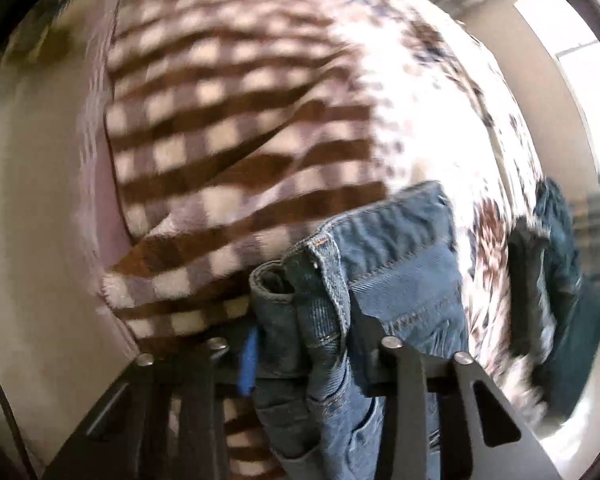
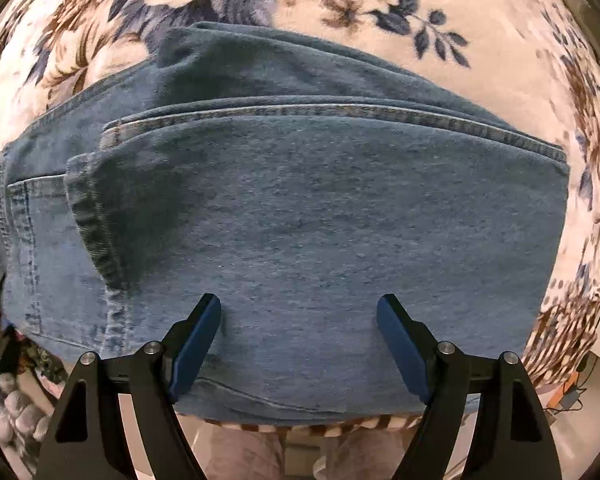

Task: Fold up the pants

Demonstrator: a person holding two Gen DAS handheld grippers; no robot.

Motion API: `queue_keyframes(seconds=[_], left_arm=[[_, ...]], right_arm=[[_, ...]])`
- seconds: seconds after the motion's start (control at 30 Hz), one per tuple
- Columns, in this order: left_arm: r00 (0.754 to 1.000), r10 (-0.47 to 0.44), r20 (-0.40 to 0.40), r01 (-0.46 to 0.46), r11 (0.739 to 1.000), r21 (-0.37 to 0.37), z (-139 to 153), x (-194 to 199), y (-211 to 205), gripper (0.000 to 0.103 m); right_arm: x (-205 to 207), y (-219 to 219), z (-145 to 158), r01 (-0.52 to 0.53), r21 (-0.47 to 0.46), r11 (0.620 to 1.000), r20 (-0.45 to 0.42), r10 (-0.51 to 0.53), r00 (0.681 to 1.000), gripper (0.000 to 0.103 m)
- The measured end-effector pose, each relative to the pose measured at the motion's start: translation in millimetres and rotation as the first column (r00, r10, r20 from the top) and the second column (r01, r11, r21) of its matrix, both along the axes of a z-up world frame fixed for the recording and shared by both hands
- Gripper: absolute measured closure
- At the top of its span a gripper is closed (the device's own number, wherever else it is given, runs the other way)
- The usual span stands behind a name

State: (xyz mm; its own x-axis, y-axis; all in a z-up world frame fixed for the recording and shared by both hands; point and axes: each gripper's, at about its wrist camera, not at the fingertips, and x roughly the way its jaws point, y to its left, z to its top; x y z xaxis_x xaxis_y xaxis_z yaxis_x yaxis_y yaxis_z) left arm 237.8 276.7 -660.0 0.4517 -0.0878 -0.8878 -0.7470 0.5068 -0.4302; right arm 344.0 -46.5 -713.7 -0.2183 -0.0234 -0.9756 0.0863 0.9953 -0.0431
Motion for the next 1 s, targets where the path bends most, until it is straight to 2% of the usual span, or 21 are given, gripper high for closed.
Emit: queue_keyframes(seconds=[0.13, 0.33, 0.4, 0.5, 0.53, 0.57, 0.7, 0.83, 1.0], left_arm=[[0.993, -0.115, 0.011, 0.111, 0.979, 0.173, 43, 2, -28, 0.078], [0.971, -0.237, 0.044, 0.218, 0.941, 0.259, 84, 15, -53, 0.080], [0.956, -0.294, 0.017, 0.274, 0.908, 0.317, 97, 23, -67, 0.081], [0.917, -0.399, -0.012, 0.370, 0.840, 0.397, 117, 35, -99, 0.081], [0.898, -0.440, -0.023, 0.407, 0.808, 0.425, 123, 37, -113, 0.081], [0.881, -0.473, -0.027, 0.433, 0.781, 0.450, 130, 38, -127, 0.081], [0.834, -0.550, -0.049, 0.499, 0.713, 0.492, 148, 40, -171, 0.081], [0.795, -0.603, -0.065, 0.543, 0.661, 0.518, 162, 43, -213, 0.081], [0.759, -0.645, -0.083, 0.585, 0.621, 0.522, 168, 45, -259, 0.081]], right_arm=[[-3, -14, -2, 0.002, -0.013, 1.000, 0.005, -0.002, 1.000, 0.020], [-4, -44, 5, 0.025, -0.029, 0.999, 0.029, -0.025, 0.999, 0.020], [-4, -55, 10, 0.020, -0.076, 0.997, 0.042, -0.016, 0.999, 0.020], [-10, -71, 18, 0.019, -0.126, 0.992, 0.069, -0.010, 0.998, 0.020], [-12, -77, 20, 0.023, -0.135, 0.991, 0.076, -0.013, 0.997, 0.020], [-14, -84, 21, 0.030, -0.132, 0.991, 0.084, -0.019, 0.996, 0.020], [-30, -114, 25, 0.052, -0.081, 0.995, 0.099, -0.044, 0.994, 0.020], [-41, -156, 28, 0.073, -0.050, 0.996, 0.106, -0.068, 0.992, 0.020], [-60, -221, 27, 0.135, -0.018, 0.991, 0.110, -0.132, 0.985, 0.020]])
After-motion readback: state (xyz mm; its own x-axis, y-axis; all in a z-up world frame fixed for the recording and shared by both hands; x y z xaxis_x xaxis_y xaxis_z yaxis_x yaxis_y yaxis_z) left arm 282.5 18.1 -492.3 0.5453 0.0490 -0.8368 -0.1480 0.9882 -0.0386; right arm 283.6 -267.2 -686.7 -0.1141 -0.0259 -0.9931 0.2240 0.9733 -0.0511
